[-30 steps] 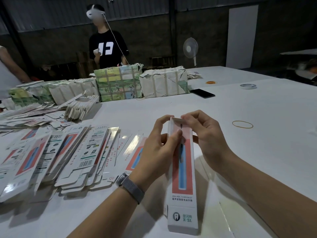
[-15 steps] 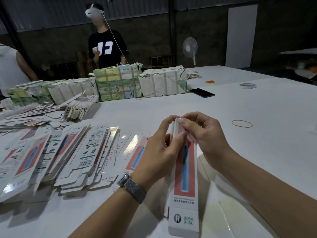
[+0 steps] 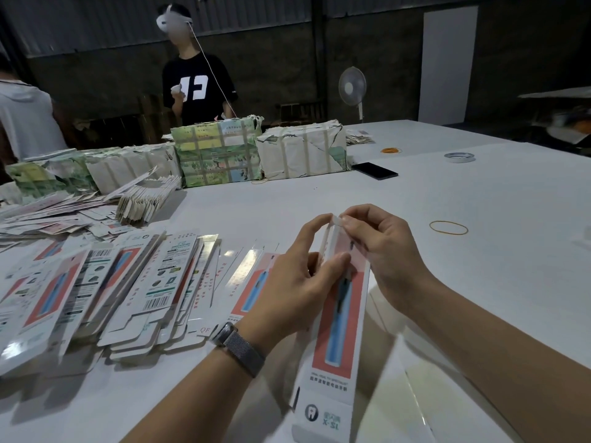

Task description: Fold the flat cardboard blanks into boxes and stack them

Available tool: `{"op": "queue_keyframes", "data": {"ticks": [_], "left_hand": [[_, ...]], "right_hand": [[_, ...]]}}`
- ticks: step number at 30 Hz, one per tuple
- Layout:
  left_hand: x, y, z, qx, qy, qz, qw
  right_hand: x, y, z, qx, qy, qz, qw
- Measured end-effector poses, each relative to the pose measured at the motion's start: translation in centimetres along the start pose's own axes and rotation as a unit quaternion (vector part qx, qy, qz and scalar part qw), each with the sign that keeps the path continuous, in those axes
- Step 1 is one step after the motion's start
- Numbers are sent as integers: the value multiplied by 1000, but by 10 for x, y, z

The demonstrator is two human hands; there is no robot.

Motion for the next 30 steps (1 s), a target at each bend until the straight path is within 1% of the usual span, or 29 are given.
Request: {"op": "queue_keyframes", "data": {"ticks": [5, 13, 20, 26, 30], "left_hand": [[1, -2, -2, 9, -11, -1, 1000], [-2, -3, -1, 36, -2, -17, 999], [-5, -2, 19, 78, 64, -43, 994], [-4, -3, 18, 64, 73, -46, 994], [-4, -3, 18, 64, 79, -44, 994]], "right_hand": [[1, 2, -3, -8, -25, -14, 1000], [2, 1, -6, -3, -43, -12, 999], [3, 4, -10, 27, -73, 13, 997], [2, 2, -6, -27, -55, 10, 998], [3, 4, -8, -26, -62, 13, 998]]}}
Point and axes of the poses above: each hand's wrist, its own x-axis away from the middle knuckle, its own z-axis out of the back of the hand, y = z × x, the point moved 9 cm from there along -x, towards the middle knuckle, and after that the axes turned 4 degrees about z, right-handed, at the moved point
